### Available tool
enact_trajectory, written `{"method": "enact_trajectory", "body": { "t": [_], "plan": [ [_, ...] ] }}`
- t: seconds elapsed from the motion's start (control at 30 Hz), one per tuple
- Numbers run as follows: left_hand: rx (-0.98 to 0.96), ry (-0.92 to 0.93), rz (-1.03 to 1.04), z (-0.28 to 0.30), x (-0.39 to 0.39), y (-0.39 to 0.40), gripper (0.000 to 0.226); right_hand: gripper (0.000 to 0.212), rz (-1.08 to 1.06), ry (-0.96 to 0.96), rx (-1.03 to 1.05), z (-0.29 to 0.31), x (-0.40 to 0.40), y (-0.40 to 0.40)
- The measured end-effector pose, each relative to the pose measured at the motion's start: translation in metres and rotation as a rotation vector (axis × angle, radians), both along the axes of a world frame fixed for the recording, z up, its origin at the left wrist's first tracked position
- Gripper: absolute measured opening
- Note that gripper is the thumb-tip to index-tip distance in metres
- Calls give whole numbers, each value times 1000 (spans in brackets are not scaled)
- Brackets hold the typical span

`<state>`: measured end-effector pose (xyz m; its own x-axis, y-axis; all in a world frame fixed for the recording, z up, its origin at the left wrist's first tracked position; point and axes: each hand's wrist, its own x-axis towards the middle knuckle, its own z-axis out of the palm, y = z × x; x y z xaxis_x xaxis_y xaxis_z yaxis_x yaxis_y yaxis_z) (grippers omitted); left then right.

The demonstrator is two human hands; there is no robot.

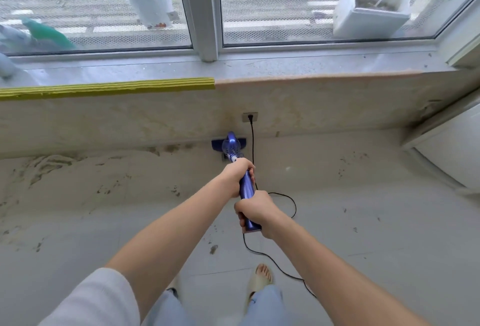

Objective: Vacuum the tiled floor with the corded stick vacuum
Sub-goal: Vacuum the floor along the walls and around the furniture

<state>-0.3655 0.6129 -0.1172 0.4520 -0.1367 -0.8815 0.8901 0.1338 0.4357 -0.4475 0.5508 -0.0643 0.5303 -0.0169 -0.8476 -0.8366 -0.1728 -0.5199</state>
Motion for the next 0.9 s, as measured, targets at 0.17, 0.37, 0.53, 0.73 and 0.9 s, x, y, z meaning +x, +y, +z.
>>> {"method": "enact_trajectory", "body": {
  "t": [0.17, 0.37, 0.53, 0.73, 0.9],
  "plan": [
    [53, -29, -56, 6, 5, 67, 21, 14, -37, -15, 30, 12, -1, 72],
    [105, -41, -129, 17, 3, 171, 25, 14, -115, 6, 106, 37, -10, 183],
    [103, -19, -137, 19, 1, 216, 22, 15, -131, 12, 128, 44, -12, 225],
    [54, -26, -137, 17, 5, 230, 24, 15, -128, -5, 100, 34, -4, 236],
    [78, -55, -126, 9, 0, 219, 8, 14, -94, 25, 28, 15, -7, 228]
  ]
}}
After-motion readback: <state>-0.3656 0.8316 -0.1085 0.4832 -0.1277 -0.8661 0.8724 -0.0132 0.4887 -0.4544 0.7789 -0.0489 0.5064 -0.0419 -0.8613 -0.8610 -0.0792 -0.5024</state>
